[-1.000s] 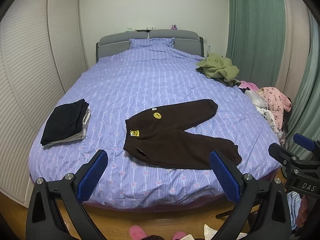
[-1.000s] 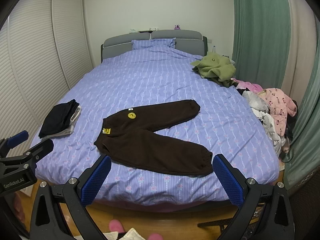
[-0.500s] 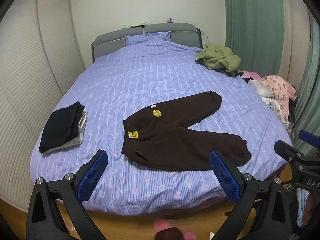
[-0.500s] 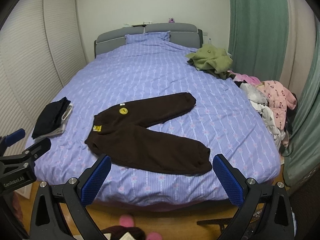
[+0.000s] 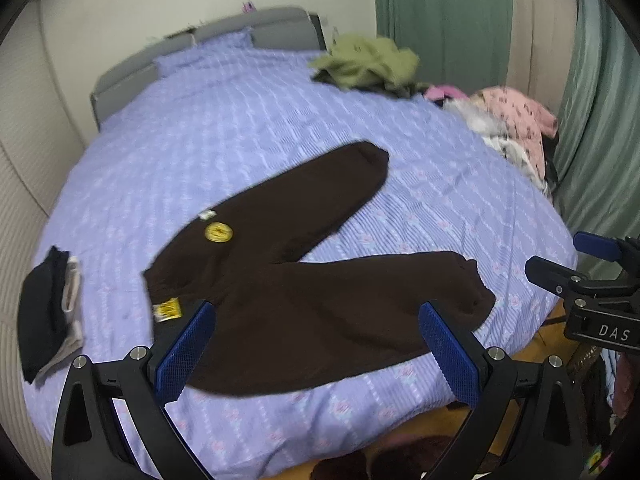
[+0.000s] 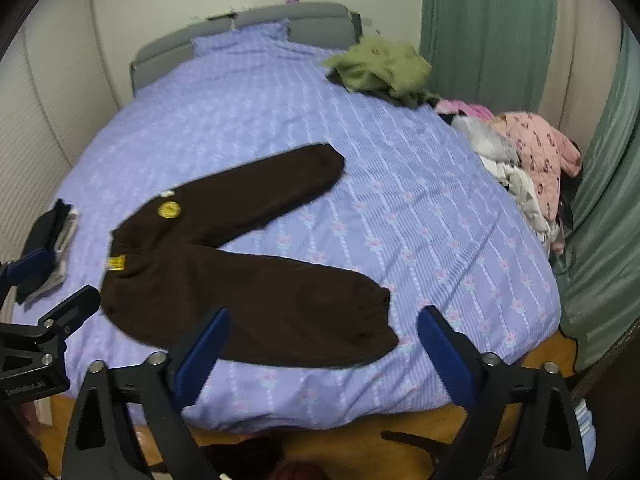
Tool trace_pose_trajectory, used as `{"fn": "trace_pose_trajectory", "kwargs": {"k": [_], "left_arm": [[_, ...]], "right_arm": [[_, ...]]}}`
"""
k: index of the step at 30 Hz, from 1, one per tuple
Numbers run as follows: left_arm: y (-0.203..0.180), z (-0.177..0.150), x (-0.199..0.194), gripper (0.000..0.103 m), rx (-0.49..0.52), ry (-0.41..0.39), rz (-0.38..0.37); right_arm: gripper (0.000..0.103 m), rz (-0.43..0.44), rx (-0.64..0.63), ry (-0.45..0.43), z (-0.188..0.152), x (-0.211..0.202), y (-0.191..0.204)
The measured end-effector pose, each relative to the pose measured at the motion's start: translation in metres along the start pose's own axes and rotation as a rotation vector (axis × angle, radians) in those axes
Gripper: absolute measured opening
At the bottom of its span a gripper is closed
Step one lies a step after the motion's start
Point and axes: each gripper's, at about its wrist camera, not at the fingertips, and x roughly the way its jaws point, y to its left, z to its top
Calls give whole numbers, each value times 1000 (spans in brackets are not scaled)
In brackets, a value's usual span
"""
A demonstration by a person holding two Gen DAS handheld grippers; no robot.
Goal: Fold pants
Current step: 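Lower both tools toward the brown pants' leg cuffs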
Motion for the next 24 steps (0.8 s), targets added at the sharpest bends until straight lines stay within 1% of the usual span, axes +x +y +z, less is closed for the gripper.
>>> {"fn": "trace_pose_trajectory", "kwargs": {"k": [1,5,6,9,12,16,17,18,23,24], "left_arm": [[-5,5,11,103,2,17,-6],[-28,20,56,103,-7,71,-11],[-34,24,69,103,-12,89,1],[-47,30,99,103,-48,139,34],[-56,31,126,103,-99,204,28],[-66,30,148,103,-120,272,28],[-69,28,151,103,-121,283,33],[-70,27,153,103,-122,293,40],[-75,22,160,103,-121,319,70],[-76,21,161,103,-122,326,73]], "right_arm": [[87,-2,14,22,3,11,-8],[70,21,79,106,14,60,-40],[65,19,81,132,15,76,-48],[54,43,71,210,17,117,-62],[50,73,58,282,14,150,-67],[45,125,46,350,10,185,-74],[45,143,49,370,9,192,-76],[45,144,44,390,8,199,-76],[45,197,47,452,1,224,-76],[42,205,40,468,-2,229,-74]]}}
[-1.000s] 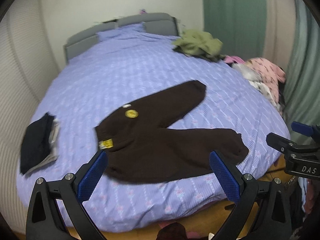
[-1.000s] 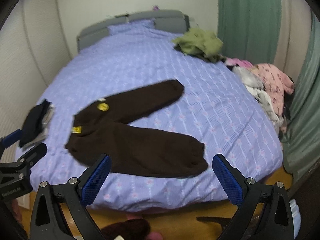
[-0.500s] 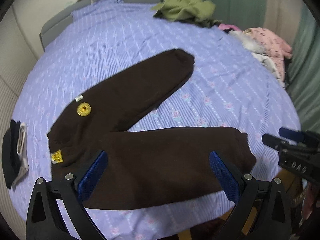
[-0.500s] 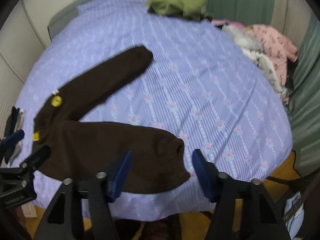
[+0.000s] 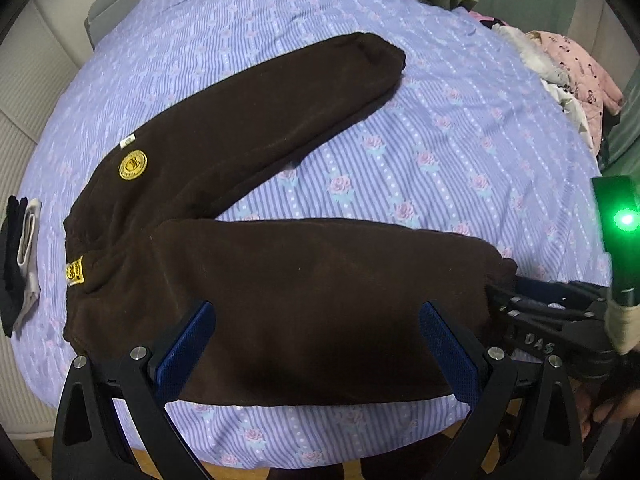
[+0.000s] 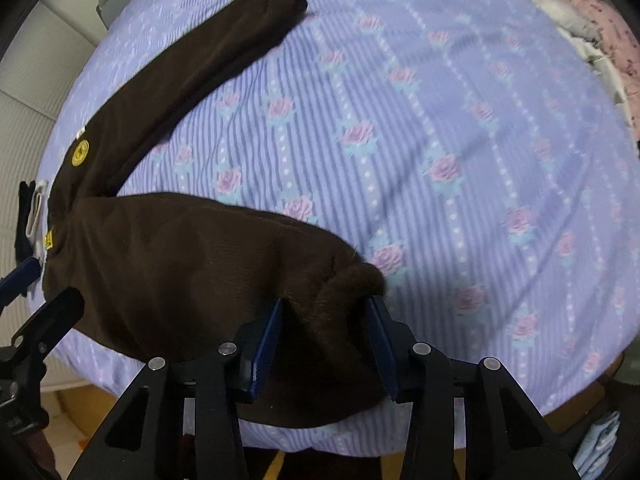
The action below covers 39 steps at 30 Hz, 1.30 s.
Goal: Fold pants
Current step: 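Lower both tools toward the brown pants' leg cuffs, then grasp the cuff of one pant leg with the right gripper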
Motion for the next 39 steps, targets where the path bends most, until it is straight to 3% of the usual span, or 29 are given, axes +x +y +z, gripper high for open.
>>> {"fn": "trace_pose_trajectory", "kwargs": {"k": [3,9,12,14,16,17,18,20,27,33,39], "left_arm": [[-3,-1,0,103,7,5,16],[1,-5,-2,103,-6,8,26],[4,-9,2,103,-19,23,36],[5,-10,3,103,-16,28,43],[7,-12,0,103,-16,18,45],[9,-13,-1,103,-18,13,45],[12,-14,-3,103,-24,9,40],[17,-16,-6,103,-34,6,32],[64,-38,-29,103,-112,-30,30],[117,-61,-37,103,-169,-40,34],[193,-96,-36,103,-293,-11,57]], "right_arm": [[26,-14,-26,18,-2,11,1],[23,-76,24,-111,-5,-32,-11],[24,-107,4,-83,0,-21,-12],[30,-136,-15,-44,2,-9,-10],[53,-182,-2,-53,0,-10,-9],[70,-221,6,-80,-3,-17,-9],[75,-250,12,-105,-6,-25,-9],[75,-274,27,-130,-12,-41,-11],[75,-168,50,-149,-43,-81,29],[75,-148,38,-109,-55,-69,73],[75,-129,139,-75,-72,-48,113]]}}
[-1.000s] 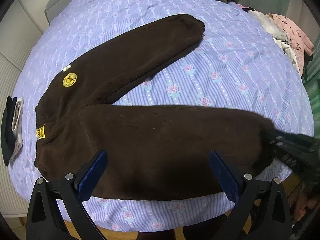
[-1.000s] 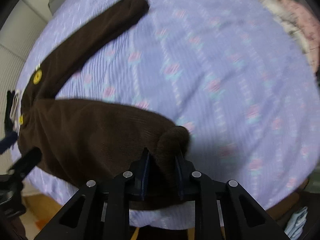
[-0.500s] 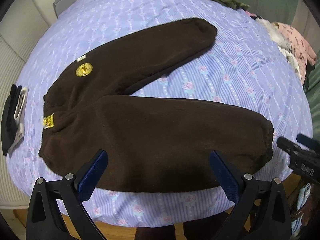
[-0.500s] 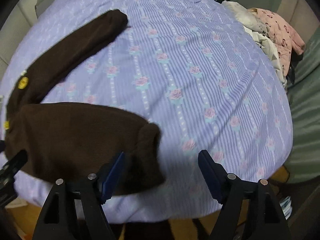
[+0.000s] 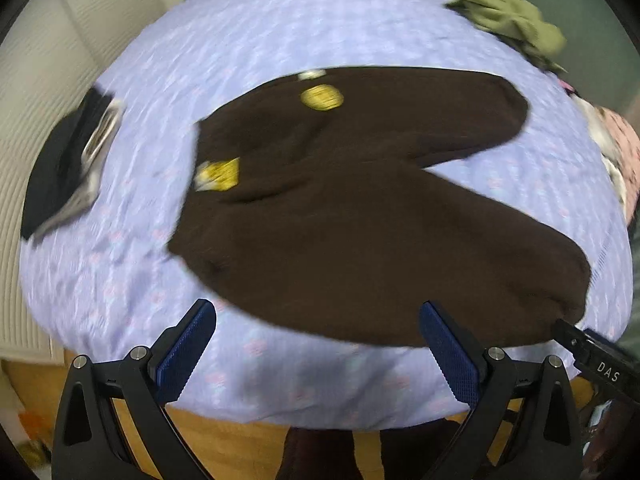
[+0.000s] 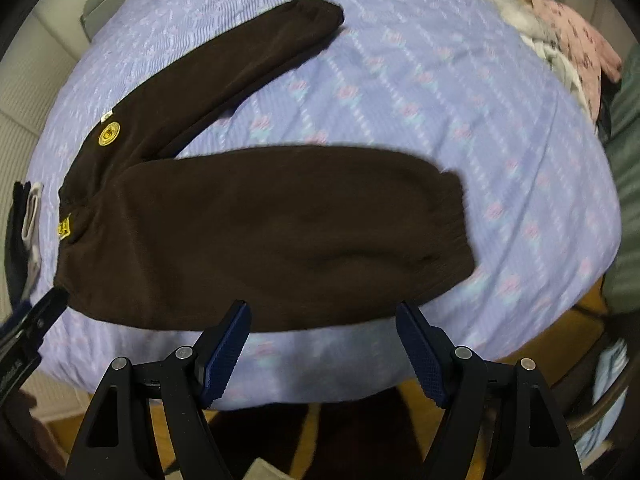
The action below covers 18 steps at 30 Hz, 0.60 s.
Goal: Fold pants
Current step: 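Grasp the cuff of one pant leg with the right gripper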
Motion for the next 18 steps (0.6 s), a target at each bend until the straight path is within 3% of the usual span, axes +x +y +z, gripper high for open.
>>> {"fn": "trace_pose_trajectory", "kwargs": {"k": [4,8,13,18], "left_arm": [[47,0,11,103,-46,52,-16],[82,4,24,103,-112,82,-83],[94,7,50,102,-164,150,-184],[86,10,75,97,-134,174,-167]], "right_arm": [[75,8,57,22,-19,11,25],[75,21,103,52,-37,24,43],[75,34,169,52,-42,34,42],[75,32,265,42,-40,52,28]]}}
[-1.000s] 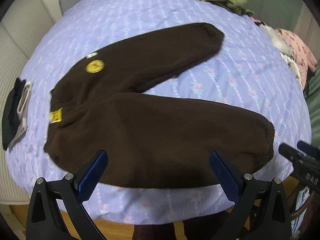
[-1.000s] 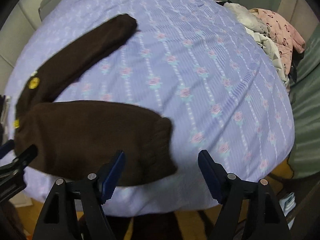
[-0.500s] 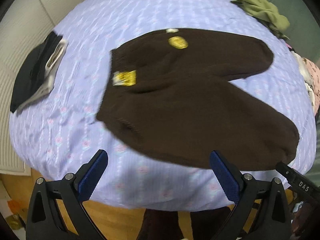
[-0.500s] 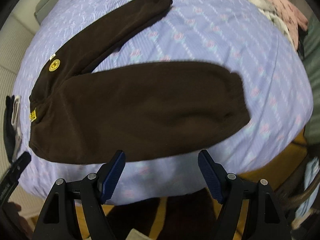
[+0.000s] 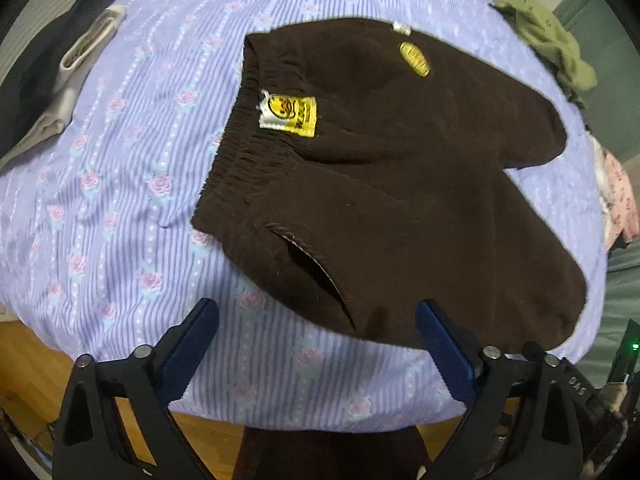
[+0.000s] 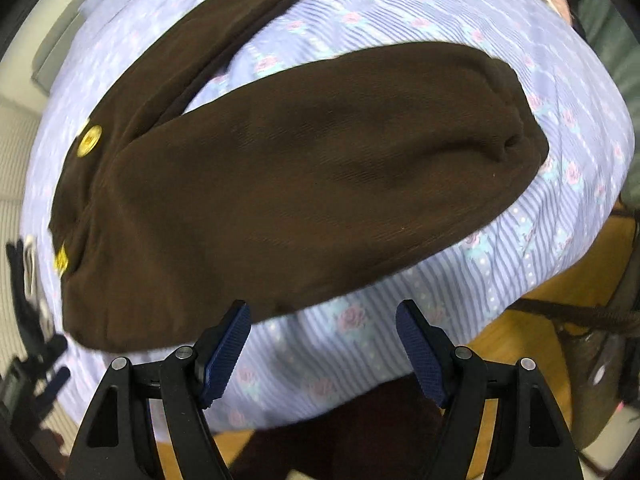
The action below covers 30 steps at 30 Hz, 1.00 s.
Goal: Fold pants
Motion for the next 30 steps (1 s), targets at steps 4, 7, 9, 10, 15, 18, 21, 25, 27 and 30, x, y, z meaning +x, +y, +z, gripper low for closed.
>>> {"fn": "trace_pose_trajectory", "kwargs": {"k": [4,7,9,10,15,18,21,25,27,30], "left_arm": [[-7,4,27,88,-17,40,17],[-12,3,43,74,-22,72,30],[-14,0,47,66,-27,85,23],[-16,-1,47,59,-22,87,21],[-30,-5,34,34,41,60,59],[-33,1,26,26,41,61,59],[-34,9,4,23,37,42,48],[-36,16,-28,22,33,-12,44],[-41,21,-47,21,40,-56,57],[-43,37,-71,20,24,-110,61]], "right_arm": [[75,4,89,14,2,17,-16],[75,-6,124,5,6,25,-30],[75,-13,149,0,11,30,-40],[75,-17,165,-2,13,31,-45],[44,-36,156,-20,24,28,-55],[21,-37,119,-21,30,15,-50],[17,-39,42,-78,39,-22,-35],[16,-24,-97,-202,49,-90,-5],[16,-2,-146,-259,53,-121,9],[16,44,-176,-312,76,-148,37]]}}
